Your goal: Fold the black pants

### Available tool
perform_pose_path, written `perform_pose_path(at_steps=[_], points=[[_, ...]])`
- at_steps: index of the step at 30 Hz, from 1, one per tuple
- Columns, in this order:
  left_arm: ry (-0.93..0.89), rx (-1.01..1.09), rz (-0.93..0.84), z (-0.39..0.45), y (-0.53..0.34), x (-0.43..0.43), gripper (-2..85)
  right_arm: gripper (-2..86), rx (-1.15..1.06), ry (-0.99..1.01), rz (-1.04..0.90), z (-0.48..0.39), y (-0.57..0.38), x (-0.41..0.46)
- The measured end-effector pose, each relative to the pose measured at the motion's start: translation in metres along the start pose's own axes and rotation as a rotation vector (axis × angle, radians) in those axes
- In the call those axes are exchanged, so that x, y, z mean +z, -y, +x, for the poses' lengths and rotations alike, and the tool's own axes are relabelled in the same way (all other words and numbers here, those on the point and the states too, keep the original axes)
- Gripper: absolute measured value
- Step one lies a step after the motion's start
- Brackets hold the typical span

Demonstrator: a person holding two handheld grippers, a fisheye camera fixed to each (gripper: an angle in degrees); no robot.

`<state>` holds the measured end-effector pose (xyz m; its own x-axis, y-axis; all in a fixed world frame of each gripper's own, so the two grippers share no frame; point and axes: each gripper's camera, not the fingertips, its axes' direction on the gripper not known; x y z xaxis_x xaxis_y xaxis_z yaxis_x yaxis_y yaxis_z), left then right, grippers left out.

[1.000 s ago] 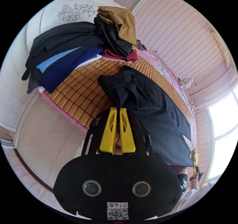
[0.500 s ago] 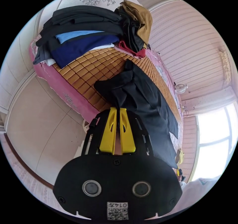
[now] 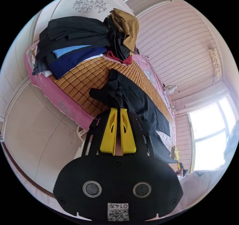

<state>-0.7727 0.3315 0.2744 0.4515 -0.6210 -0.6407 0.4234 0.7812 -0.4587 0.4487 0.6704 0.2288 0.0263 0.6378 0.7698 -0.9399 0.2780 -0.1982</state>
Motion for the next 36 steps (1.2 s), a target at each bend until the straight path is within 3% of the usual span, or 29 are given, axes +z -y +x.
perform_pose_path(at_steps=[7,14,20,24,28,31,32,36], points=[[-0.040,0.148,0.053,0.060,0.042,0.015,-1.0,0.2,-0.234,0.034,-0.001,-0.102,0.073,0.053],[-0.003,0.278,0.049,0.122,0.106,0.082,-0.8,0.3,-0.461,-0.126,-0.055,-0.212,0.141,0.161],[0.077,0.281,0.058,0.161,0.158,0.189,2.1,0.8,-0.427,-0.209,-0.056,-0.260,0.203,0.266],[0.204,0.150,0.010,0.160,0.171,0.264,4.7,6.6,-0.294,-0.242,-0.068,-0.267,0.223,0.329],[0.206,0.176,0.049,0.161,0.156,0.280,3.7,9.5,-0.309,-0.312,-0.147,-0.247,0.205,0.368],[0.195,0.282,-0.035,0.165,0.134,0.303,1.8,9.7,-0.314,-0.518,-0.185,-0.223,0.186,0.381],[0.209,0.341,-0.137,0.166,0.124,0.322,0.7,9.6,-0.302,-0.609,-0.204,-0.215,0.179,0.389],[0.494,0.452,-0.394,0.166,0.081,0.390,-0.7,7.5,-0.320,-0.667,-0.253,-0.211,0.161,0.413]])
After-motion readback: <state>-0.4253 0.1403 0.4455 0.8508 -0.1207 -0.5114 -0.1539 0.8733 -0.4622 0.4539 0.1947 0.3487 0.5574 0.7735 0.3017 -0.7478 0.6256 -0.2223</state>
